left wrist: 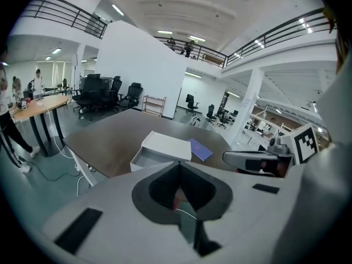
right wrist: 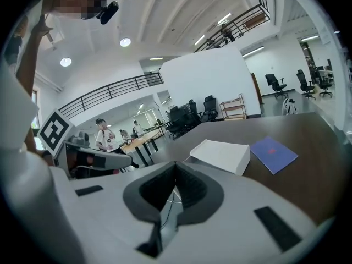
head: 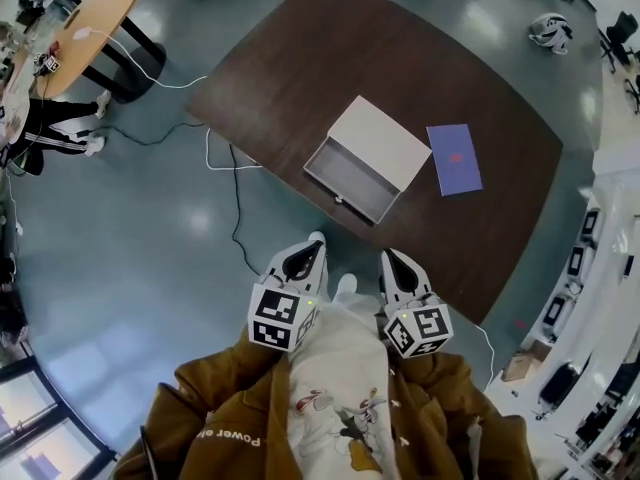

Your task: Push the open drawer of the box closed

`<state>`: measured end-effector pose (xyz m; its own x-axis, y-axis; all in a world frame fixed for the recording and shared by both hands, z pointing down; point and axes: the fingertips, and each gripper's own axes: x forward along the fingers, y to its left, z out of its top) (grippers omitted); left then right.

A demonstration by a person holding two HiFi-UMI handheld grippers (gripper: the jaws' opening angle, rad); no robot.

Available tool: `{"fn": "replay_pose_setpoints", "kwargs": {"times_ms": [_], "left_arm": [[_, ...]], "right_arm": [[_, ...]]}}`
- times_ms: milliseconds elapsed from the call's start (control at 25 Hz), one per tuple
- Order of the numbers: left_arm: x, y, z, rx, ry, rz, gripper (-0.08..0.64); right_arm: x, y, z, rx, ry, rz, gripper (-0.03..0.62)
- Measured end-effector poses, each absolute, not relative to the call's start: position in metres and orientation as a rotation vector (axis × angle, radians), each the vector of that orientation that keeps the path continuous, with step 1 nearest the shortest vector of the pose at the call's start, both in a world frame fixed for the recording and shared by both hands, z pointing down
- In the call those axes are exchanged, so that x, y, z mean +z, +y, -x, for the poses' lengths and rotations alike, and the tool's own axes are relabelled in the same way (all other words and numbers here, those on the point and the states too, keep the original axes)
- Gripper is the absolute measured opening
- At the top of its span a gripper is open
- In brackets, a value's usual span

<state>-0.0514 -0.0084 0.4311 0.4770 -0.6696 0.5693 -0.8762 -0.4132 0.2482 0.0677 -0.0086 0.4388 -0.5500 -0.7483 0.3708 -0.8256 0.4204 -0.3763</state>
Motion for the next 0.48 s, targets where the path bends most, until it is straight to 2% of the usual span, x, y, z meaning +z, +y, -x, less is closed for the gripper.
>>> {"fn": "replay_pose_setpoints", "kwargs": {"times_ms": [320,480], "left_arm": [[0.428,-0.058,0.076,0.490,-1.190,-2.258,0.006],[0.445,-0.070,0.074,0.511,-1.141,-2.262,0.006]], "right_arm": [[0.438,-0.048,-0.022,0.784,-2.464,-1.443,0.006],[0.450,-0.059,-0.021,0.807,-2.416,-1.464,0.006]]}}
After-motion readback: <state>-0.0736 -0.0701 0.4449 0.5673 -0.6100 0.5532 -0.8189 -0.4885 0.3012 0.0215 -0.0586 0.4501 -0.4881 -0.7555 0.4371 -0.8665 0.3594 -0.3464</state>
